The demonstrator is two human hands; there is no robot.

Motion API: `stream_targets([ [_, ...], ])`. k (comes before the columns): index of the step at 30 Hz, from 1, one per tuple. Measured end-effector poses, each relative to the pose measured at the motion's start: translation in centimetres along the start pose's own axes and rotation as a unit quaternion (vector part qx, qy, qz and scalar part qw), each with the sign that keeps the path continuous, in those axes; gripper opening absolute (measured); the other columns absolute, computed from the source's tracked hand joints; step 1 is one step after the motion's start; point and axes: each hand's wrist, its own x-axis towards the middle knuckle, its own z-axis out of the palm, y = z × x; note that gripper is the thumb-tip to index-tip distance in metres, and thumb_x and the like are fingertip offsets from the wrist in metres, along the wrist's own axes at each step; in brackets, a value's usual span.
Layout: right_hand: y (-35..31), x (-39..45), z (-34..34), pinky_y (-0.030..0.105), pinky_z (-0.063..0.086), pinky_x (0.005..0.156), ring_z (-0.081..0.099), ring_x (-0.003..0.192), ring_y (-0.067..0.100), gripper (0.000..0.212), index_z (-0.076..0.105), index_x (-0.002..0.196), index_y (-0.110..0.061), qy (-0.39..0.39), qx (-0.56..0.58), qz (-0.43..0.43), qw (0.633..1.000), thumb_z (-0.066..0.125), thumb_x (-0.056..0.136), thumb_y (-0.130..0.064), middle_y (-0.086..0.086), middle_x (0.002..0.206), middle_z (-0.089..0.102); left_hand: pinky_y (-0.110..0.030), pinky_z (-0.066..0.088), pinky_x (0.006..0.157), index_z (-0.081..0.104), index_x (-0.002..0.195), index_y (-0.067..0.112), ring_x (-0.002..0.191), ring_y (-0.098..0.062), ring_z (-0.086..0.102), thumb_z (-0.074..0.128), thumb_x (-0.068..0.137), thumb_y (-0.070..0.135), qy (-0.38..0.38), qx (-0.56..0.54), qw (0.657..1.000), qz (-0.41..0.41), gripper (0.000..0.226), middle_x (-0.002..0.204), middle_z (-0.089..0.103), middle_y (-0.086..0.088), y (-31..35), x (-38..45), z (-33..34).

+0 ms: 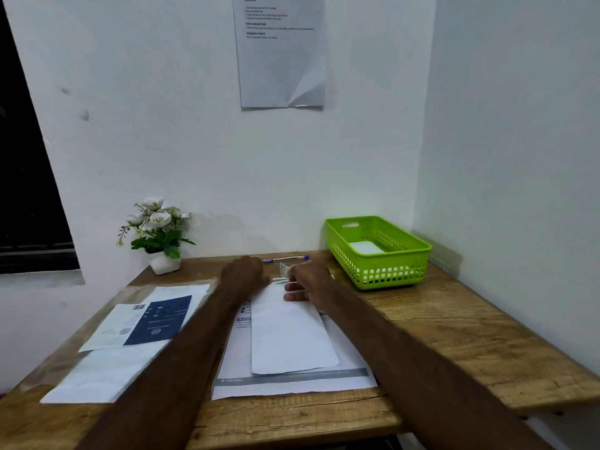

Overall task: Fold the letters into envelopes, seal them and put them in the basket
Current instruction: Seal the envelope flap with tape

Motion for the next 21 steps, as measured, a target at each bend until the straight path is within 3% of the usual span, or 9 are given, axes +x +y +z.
stream_targets([
  [11,0.6,0.0,-0.3,0.029,0.053,0.039,0.060,0.060,0.019,0.010,0.060,0.106,0.000,0.009,-0.002,0.025,1.000,0.057,0.097,-0.003,0.011,0.079,0.054,-0.036,0.050,0.095,0.064,0.129,0.015,0.120,-0.027,0.062,0.057,0.091,0.062,-0.033,-0.012,0.999,-0.038,0.061,0.133,0.065,-0.008,0.8,-0.4,0.2],
  [18,0.4,0.0,0.2,0.025,0.051,0.037,0.061,0.058,0.019,0.026,0.065,0.119,0.001,0.019,0.015,0.030,0.999,0.064,0.096,-0.011,0.011,0.080,0.057,-0.033,0.051,0.086,0.072,0.110,0.008,0.108,-0.029,0.066,0.055,0.093,0.056,-0.090,-0.089,0.992,-0.020,0.054,0.119,0.070,-0.014,0.9,-0.3,-0.3],
  [21,0.5,-0.1,0.0,0.027,0.052,0.037,0.061,0.059,0.020,0.027,0.063,0.120,0.002,0.021,0.026,0.028,0.999,0.063,0.096,-0.010,0.011,0.082,0.056,-0.029,0.045,0.072,0.064,0.073,0.013,0.089,-0.027,0.064,0.061,0.094,0.047,-0.088,-0.138,0.986,0.003,0.040,0.096,0.071,-0.014,1.5,-0.2,-0.3],
])
